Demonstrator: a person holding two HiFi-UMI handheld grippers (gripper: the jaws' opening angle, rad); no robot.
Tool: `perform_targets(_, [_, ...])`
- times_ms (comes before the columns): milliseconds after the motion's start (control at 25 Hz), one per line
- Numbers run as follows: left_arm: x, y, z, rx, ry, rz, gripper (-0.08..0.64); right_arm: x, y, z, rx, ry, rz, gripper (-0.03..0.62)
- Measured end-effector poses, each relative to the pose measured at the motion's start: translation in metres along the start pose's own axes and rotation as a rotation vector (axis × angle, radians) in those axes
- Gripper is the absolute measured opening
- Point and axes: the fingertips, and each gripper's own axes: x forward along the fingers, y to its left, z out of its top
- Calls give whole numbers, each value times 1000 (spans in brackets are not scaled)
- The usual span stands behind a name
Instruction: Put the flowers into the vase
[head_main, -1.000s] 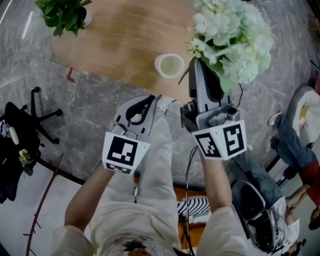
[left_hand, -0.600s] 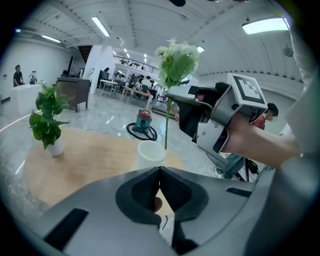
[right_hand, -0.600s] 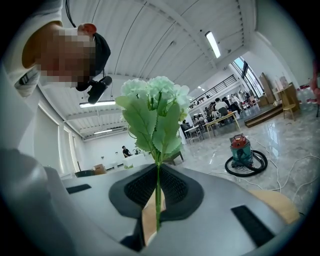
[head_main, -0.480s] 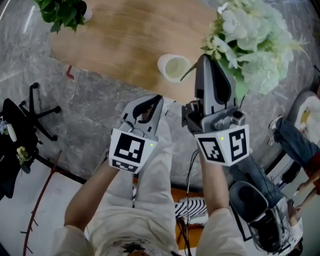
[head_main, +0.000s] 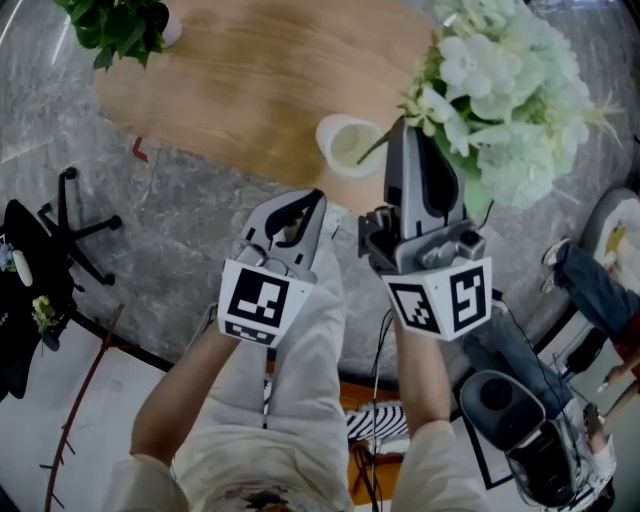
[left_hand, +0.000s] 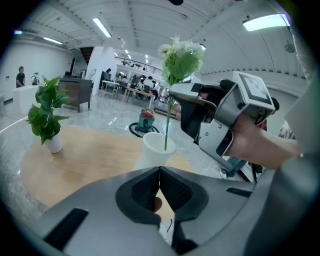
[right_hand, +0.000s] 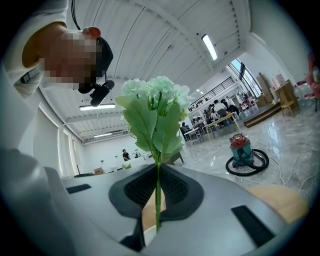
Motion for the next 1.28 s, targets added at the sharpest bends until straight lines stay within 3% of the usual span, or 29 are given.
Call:
perform_targets(720, [28,2,-10,1,21,-7,9,-11,-10,-38,-7,36,0,21])
perform_targets(1280, [39,12,-9,-29,24,7,9,-18,-3,-70,-92,155,27,23])
